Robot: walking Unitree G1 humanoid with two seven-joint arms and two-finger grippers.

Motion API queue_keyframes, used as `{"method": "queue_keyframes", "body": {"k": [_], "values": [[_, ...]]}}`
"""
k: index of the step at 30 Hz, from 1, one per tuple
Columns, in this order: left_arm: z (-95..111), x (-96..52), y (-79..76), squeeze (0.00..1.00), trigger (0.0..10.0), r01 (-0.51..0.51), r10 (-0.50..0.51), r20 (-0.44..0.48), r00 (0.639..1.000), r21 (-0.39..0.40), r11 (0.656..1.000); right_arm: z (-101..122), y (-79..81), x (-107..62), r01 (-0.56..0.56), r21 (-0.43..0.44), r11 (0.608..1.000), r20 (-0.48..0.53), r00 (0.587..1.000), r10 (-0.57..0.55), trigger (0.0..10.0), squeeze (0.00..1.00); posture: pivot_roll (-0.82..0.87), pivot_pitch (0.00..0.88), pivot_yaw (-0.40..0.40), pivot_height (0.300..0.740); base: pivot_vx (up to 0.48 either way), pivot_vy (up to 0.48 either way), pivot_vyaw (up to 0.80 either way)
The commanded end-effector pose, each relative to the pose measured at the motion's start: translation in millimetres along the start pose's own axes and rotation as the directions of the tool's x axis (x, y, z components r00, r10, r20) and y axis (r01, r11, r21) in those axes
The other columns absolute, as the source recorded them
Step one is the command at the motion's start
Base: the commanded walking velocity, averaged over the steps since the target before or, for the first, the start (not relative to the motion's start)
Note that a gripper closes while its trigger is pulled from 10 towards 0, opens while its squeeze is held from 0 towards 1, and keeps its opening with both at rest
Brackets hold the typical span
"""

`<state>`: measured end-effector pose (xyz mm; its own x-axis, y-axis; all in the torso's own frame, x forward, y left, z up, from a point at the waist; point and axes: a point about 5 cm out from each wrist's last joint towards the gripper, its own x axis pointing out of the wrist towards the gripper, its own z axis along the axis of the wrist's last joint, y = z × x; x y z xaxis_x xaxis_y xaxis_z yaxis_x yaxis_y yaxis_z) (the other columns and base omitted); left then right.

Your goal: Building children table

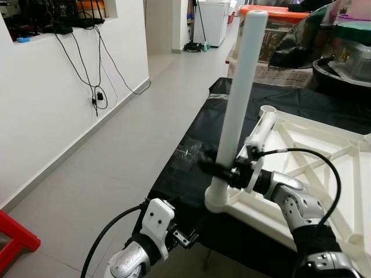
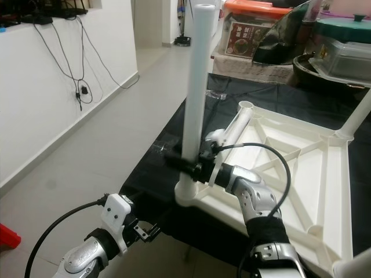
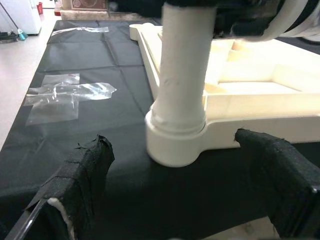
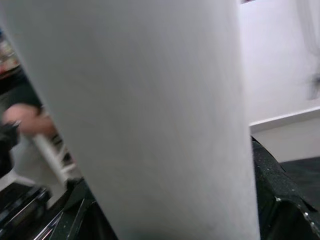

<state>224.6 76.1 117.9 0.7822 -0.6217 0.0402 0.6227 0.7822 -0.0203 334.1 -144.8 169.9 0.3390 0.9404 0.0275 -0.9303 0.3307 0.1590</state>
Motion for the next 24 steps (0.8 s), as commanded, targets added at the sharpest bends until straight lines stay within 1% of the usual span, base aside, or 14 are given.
{"method": "queue_keyframes", "body": {"k": [1,2,10,11,12,14,15,16,18,19,21,22,23,24], "values": [[-1.7,-0.2,-1.1,0.00,10.0,0.000,0.000,-0.008,1.000,-0.007,1.000,-3.7,2.9,10.4,-0.075,-0.017,0.997,-0.045,0.996,0.075,7.9,0.00,0.12,0.037,-0.050,0.740,0.000,0.000,0.00],[-1.7,-0.3,-1.1,0.00,10.0,0.000,0.000,-0.008,1.000,-0.007,1.000,-3.1,3.2,10.4,-0.094,-0.012,0.996,-0.052,0.994,0.093,0.0,0.00,0.12,0.037,-0.050,0.740,0.000,0.000,0.00],[-1.4,-1.1,-1.3,0.00,10.0,-0.004,0.004,-0.007,1.000,-0.009,1.000,2.3,-1.2,16.9,-0.011,-0.064,0.998,-0.007,1.000,0.010,0.0,0.00,0.12,0.043,-0.051,0.740,0.000,0.000,0.00],[-1.3,-1.1,-1.4,0.00,10.0,-0.003,0.003,-0.008,1.000,-0.010,1.000,1.5,-3.3,16.8,0.036,-0.078,0.996,0.002,0.999,-0.036,0.0,0.00,0.11,0.043,-0.050,0.740,0.000,0.000,0.00],[-1.4,-1.3,-1.5,0.00,10.0,-0.001,0.001,-0.008,1.000,-0.012,1.000,0.7,-17.6,15.9,0.309,-0.122,0.943,0.042,0.951,-0.306,0.0,0.00,0.11,0.044,-0.049,0.740,0.000,0.000,0.00],[-1.4,-1.3,-1.5,0.00,10.0,-0.001,0.001,-0.008,1.000,-0.012,1.000,0.7,-17.6,15.9,0.309,-0.122,0.943,0.042,0.951,-0.306,0.0,0.00,0.11,0.044,-0.049,0.740,0.000,0.000,0.00],[-1.5,-1.4,-1.3,0.00,10.0,-0.001,0.001,-0.009,1.000,-0.013,1.000,0.4,-24.1,14.6,0.421,-0.119,0.899,0.055,0.907,-0.417,0.0,0.00,0.11,0.044,-0.048,0.740,0.000,0.000,0.00],[-1.5,-1.4,-1.3,0.00,10.0,-0.001,0.001,-0.009,1.000,-0.013,1.000,0.4,-24.1,14.6,0.421,-0.119,0.899,0.055,0.907,-0.417,0.0,0.00,0.11,0.044,-0.048,0.740,0.000,0.000,0.00],[-1.9,-1.2,-0.9,0.00,10.0,0.000,-0.001,-0.011,1.000,-0.014,1.000,-0.9,-43.7,2.2,0.730,-0.062,0.681,0.085,0.683,-0.725,0.0,0.00,0.11,0.044,-0.045,0.740,0.000,0.000,0.00],[-1.9,-1.2,-0.9,0.00,10.0,0.000,-0.001,-0.011,1.000,-0.014,1.000,-0.9,-43.7,2.2,0.730,-0.062,0.681,0.085,0.683,-0.725,0.0,0.00,0.11,0.044,-0.045,0.740,0.000,0.000,0.00],[-2.1,-1.0,-0.5,0.00,10.0,0.003,-0.003,-0.012,1.000,-0.015,1.000,-8.1,-51.0,-33.0,0.980,-0.011,0.196,0.111,0.196,-0.974,0.0,0.00,0.10,0.045,-0.042,0.740,0.000,0.000,0.00],[-2.1,-1.0,-0.5,0.00,10.0,0.003,-0.003,-0.012,1.000,-0.015,1.000,-8.1,-51.0,-33.0,0.980,-0.011,0.196,0.111,0.196,-0.974,0.0,0.00,0.10,0.045,-0.042,0.740,0.000,0.000,0.00],[-2.1,-0.9,-0.4,0.00,10.0,0.004,-0.004,-0.013,1.000,-0.014,1.000,-12.2,-46.4,-41.9,0.998,0.019,0.056,0.112,0.054,-0.992,0.0,0.00,0.10,0.045,-0.042,0.740,0.000,0.000,0.00],[-2.0,-0.9,-0.4,0.00,10.0,0.004,-0.004,-0.012,1.000,-0.014,1.000,-14.9,-42.7,-46.2,0.999,0.038,-0.012,0.109,-0.016,-0.994,0.0,0.00,0.10,0.045,-0.042,0.740,0.000,0.000,0.00]]}}
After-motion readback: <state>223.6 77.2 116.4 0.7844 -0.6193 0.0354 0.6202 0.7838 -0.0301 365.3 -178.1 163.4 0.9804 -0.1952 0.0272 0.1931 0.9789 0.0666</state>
